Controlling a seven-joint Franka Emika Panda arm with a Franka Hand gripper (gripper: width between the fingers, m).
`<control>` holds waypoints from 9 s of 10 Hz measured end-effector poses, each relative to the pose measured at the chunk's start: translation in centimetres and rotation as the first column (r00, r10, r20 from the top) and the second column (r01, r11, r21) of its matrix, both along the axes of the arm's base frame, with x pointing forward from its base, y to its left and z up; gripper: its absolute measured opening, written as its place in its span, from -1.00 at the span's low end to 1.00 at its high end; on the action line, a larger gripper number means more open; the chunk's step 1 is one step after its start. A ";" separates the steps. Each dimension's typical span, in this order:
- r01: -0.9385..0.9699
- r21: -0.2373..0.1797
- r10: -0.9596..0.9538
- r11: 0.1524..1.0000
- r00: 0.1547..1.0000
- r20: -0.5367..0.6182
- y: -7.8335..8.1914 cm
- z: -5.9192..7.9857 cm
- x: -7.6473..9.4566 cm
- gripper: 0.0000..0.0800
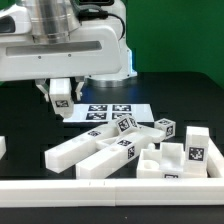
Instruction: Assemble chair
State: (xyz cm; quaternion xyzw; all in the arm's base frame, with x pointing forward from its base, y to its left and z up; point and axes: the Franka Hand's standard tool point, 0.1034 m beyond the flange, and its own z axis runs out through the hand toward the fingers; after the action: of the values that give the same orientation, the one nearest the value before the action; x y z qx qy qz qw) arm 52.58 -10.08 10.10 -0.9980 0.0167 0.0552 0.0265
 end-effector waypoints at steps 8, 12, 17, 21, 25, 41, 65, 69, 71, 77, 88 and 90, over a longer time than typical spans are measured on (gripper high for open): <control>0.033 -0.085 0.012 0.996 0.875 0.484 7.4 1.0 4.6 -0.30; 0.043 -0.137 0.045 0.990 0.814 0.580 6.8 0.3 4.0 -0.30; 0.055 -0.049 -0.016 0.997 0.809 0.588 12.8 0.7 7.4 -0.30; 0.051 -0.051 -0.012 0.997 0.815 0.579 13.1 0.2 6.9 -0.30; 0.043 -0.049 -0.006 0.998 0.814 0.581 14.0 -1.2 8.6 -0.30; 0.042 -0.071 0.006 0.997 0.823 0.569 13.4 -5.0 8.5 -0.30; 0.673 0.053 -0.675 0.738 0.732 0.098 14.6 -3.5 9.4 -0.29; 0.913 0.062 -0.914 0.404 0.402 0.048 15.1 -3.6 9.7 -0.29; 0.913 0.063 -0.915 0.403 0.401 0.047 15.1 -3.6 9.7 -0.28; 0.568 0.076 -0.573 0.820 0.814 0.098 14.6 -2.4 9.4 0.61; 0.046 0.055 -0.055 0.997 0.981 0.185 14.4 -2.5 8.9 -0.05; 0.161 0.064 -0.170 0.985 0.970 0.172 14.4 -2.5 9.0 -0.29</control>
Offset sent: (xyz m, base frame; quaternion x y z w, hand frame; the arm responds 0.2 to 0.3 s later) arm 0.0229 0.0532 0.0097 0.0178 0.1772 0.0433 0.9831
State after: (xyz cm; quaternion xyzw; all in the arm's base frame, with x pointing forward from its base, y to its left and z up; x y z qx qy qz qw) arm 61.53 4.36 7.61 -0.9931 0.0961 -0.0357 0.0570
